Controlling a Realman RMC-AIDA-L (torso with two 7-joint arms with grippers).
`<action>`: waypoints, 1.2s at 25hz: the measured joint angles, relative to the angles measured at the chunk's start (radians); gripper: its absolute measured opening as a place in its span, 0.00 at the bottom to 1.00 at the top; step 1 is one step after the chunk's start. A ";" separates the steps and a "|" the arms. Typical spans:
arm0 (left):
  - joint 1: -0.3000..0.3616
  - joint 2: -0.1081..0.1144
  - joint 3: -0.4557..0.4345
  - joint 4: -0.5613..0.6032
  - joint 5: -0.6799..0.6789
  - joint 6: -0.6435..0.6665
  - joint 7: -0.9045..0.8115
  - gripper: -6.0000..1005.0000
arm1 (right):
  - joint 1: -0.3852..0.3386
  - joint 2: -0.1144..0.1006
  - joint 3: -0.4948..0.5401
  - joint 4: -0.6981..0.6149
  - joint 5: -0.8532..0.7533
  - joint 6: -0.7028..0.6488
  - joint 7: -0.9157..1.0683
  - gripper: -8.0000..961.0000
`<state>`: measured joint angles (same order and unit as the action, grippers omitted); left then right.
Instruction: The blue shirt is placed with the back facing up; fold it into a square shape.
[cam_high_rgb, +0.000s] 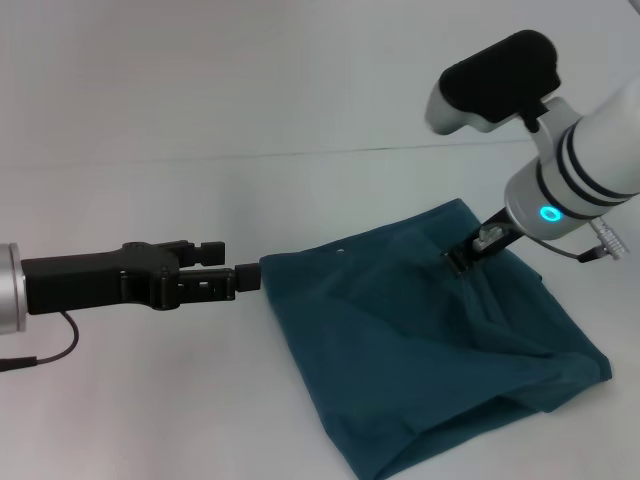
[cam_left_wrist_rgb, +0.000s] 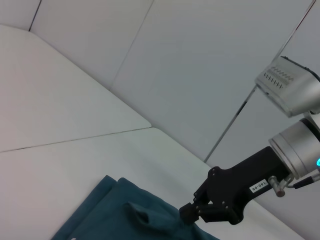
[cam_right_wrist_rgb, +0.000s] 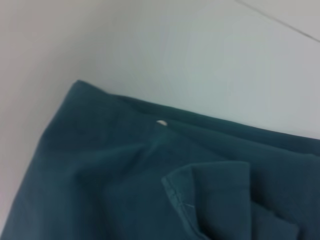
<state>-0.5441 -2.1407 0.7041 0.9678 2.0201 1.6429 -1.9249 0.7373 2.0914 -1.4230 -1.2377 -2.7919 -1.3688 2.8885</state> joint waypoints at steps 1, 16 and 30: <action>0.000 0.000 0.000 0.000 0.000 0.000 0.000 0.87 | -0.005 0.000 0.011 -0.002 0.000 0.000 -0.004 0.02; -0.001 -0.004 0.001 -0.008 0.000 -0.001 -0.001 0.87 | -0.065 -0.001 0.132 -0.012 0.001 0.005 -0.045 0.03; -0.002 -0.004 0.001 -0.012 0.000 -0.012 0.001 0.87 | -0.097 0.002 0.189 -0.037 0.026 0.018 -0.067 0.52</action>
<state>-0.5461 -2.1442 0.7056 0.9556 2.0202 1.6305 -1.9238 0.6403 2.0935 -1.2342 -1.2750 -2.7655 -1.3508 2.8210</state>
